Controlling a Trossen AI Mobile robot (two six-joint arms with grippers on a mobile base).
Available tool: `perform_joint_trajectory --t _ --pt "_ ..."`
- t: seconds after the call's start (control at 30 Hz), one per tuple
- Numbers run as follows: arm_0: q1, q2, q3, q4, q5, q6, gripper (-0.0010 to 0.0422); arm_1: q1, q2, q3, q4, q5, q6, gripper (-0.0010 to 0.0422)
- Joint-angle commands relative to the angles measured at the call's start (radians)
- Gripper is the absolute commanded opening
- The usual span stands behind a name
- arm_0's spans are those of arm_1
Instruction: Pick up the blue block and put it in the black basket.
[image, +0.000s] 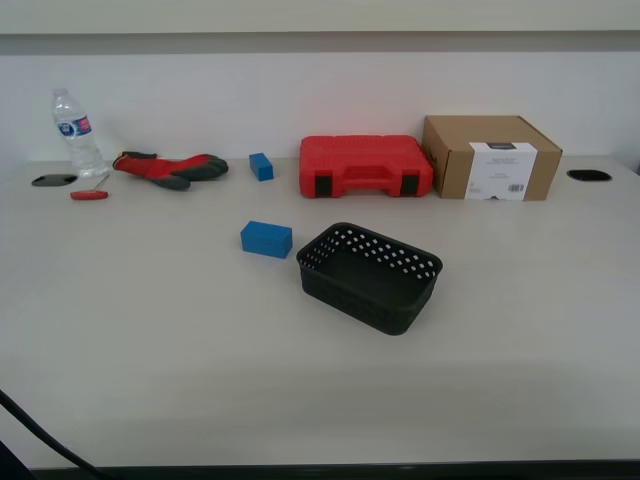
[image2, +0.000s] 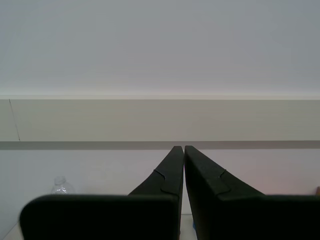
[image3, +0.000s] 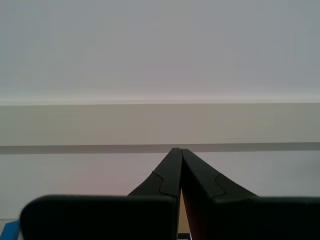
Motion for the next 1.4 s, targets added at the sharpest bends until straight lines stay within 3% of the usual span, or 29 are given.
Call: perform_joint_trajectory --t 0.03,1.2,1.33,1.4 --pt "0.0 0.0 0.002 0.003 0.0 0.0 0.0 0.0 0.0 0.001 0.004 0.002 0.001 0.0" --pt "0.0 0.0 0.002 0.003 0.0 0.0 0.0 0.0 0.0 0.005 0.005 0.003 -0.004 0.0" --pt "0.0 0.0 0.002 0.003 0.0 0.0 0.0 0.0 0.0 0.002 0.002 0.053 -0.04 0.0" --pt "0.0 0.0 0.002 0.003 0.0 0.0 0.0 -0.001 0.018 0.001 -0.005 0.132 -0.058 0.0"
